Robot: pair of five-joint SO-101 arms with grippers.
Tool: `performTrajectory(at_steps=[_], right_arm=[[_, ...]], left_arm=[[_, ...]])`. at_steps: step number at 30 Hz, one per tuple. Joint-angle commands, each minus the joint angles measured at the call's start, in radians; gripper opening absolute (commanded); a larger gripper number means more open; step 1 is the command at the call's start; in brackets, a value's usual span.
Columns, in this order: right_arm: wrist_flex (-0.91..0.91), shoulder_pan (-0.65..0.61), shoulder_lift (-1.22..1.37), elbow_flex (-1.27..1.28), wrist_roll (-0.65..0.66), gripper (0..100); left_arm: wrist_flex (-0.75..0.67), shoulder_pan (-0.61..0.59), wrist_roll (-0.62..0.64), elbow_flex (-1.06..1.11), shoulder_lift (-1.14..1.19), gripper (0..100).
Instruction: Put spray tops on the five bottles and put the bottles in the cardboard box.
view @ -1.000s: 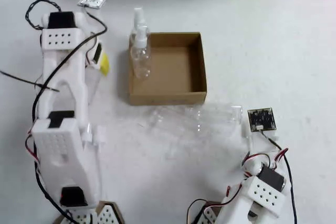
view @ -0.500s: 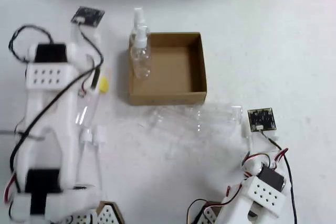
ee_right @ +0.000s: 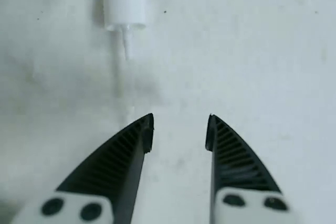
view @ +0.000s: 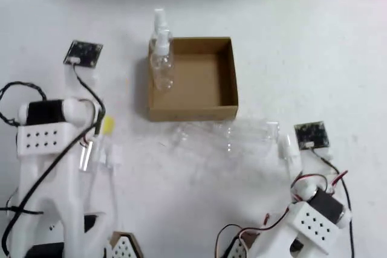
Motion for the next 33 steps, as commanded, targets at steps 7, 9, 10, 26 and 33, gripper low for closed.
performTrajectory(at_steps=[7, 9, 10, 26, 33], right_arm=[[0.205, -0.033, 0.005, -0.358, -0.002, 9.7], [0.22, -0.07, 0.005, -0.385, -0.054, 9.4], [0.229, -0.09, 0.005, -0.397, -0.084, 9.4], [0.18, -0.305, 0.352, -0.466, -0.218, 9.4], [0.18, -0.36, 0.289, -0.43, -0.284, 9.8]], left_arm=[[-0.109, -0.021, -0.011, 0.087, -0.051, 2], [-0.123, -0.021, -0.011, 0.098, -0.053, 2], [-0.13, -0.021, -0.011, 0.104, -0.054, 2], [-0.163, -0.024, -0.015, 0.13, -0.054, 2], [-0.219, -0.099, -0.044, 0.147, -0.054, 2]])
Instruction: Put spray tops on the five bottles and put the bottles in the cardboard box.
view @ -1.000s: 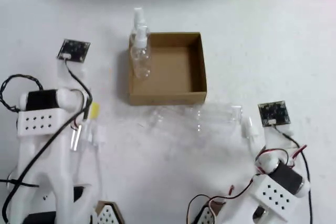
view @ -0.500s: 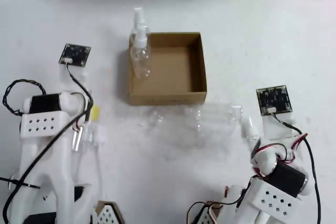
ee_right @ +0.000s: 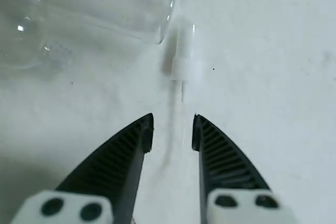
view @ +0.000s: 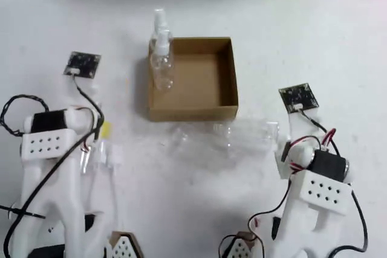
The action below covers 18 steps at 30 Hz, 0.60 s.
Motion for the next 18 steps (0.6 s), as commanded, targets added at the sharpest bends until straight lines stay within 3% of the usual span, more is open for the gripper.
performTrajectory(at_steps=[1, 8, 18], right_arm=[[-0.019, -0.005, -0.07, -0.005, -0.052, 9.9], [-0.101, 0.044, -0.104, 0.041, -0.089, 9.9], [-0.236, 0.068, 0.143, 0.037, -0.118, 14.0]], left_arm=[[-0.034, -0.03, -0.009, -0.011, -0.041, 2], [-0.034, -0.028, -0.009, -0.009, -0.041, 2], [-0.034, -0.027, -0.009, -0.009, -0.042, 2]])
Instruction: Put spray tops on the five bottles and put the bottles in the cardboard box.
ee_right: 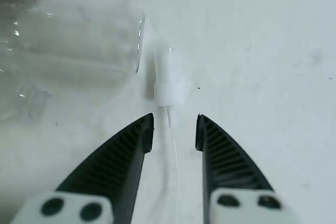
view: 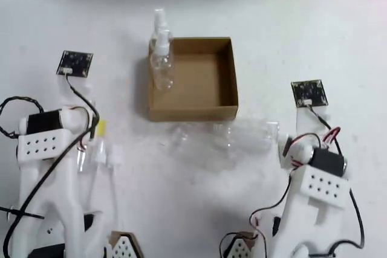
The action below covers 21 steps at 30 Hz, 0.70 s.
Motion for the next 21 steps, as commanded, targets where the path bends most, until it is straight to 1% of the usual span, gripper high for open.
performTrajectory(at_steps=[1, 5, 9, 14, 18, 21], right_arm=[[-0.044, 0.038, 0.061, -0.015, -0.011, 14.7], [-0.104, 0.038, 0.111, -0.011, -0.015, 12.4], [-0.14, 0.033, 0.174, -0.012, -0.015, 12.3], [-0.171, -0.01, 0.257, -0.014, -0.015, 12.4], [-0.174, -0.012, 0.28, -0.017, -0.011, 12.4], [-0.211, -0.01, 0.286, -0.012, -0.014, 15.2]], left_arm=[[-0.023, -0.007, -0.009, -0.009, -0.042, 2], [-0.023, -0.005, -0.009, -0.009, -0.042, 2], [-0.023, -0.005, -0.009, -0.008, -0.042, 2], [-0.084, -0.007, -0.009, 0.04, -0.042, 2], [-0.086, -0.005, -0.009, 0.04, -0.042, 2], [-0.086, -0.005, -0.009, 0.04, -0.042, 2]])
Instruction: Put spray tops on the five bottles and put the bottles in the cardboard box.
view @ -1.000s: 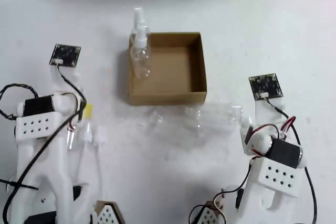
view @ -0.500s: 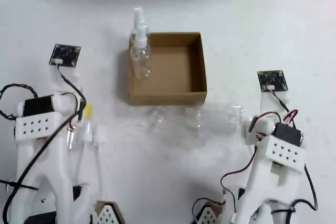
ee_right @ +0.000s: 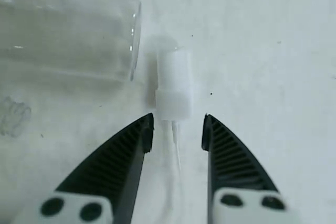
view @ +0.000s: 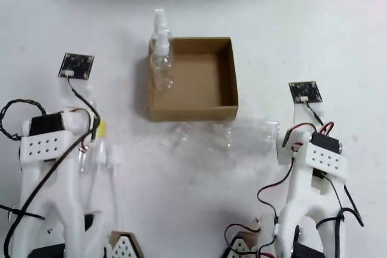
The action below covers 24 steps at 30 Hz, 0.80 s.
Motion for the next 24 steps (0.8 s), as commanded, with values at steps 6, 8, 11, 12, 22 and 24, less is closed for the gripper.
performTrajectory(at_steps=[6, 8, 11, 12, 22, 24], right_arm=[[-0.051, -0.012, 0.002, -0.006, -0.006, 13.8], [-0.054, -0.012, 0.002, -0.002, -0.008, 14.3], [-0.062, -0.012, 0.002, 0.018, -0.006, 16.2], [-0.062, -0.012, 0.002, 0.02, -0.008, 16.4], [-0.099, -0.027, 0.111, -0.017, -0.037, 16.3], [-0.099, -0.025, 0.168, -0.052, -0.037, 16.3]], left_arm=[[-0.026, -0.005, -0.009, -0.009, -0.042, 2], [-0.026, -0.007, -0.009, -0.009, -0.042, 2], [-0.026, -0.01, -0.009, -0.009, -0.042, 2], [-0.026, -0.01, -0.009, -0.009, -0.042, 2], [-0.026, -0.01, -0.009, -0.008, -0.042, 2], [-0.026, -0.01, -0.009, -0.006, -0.042, 2]])
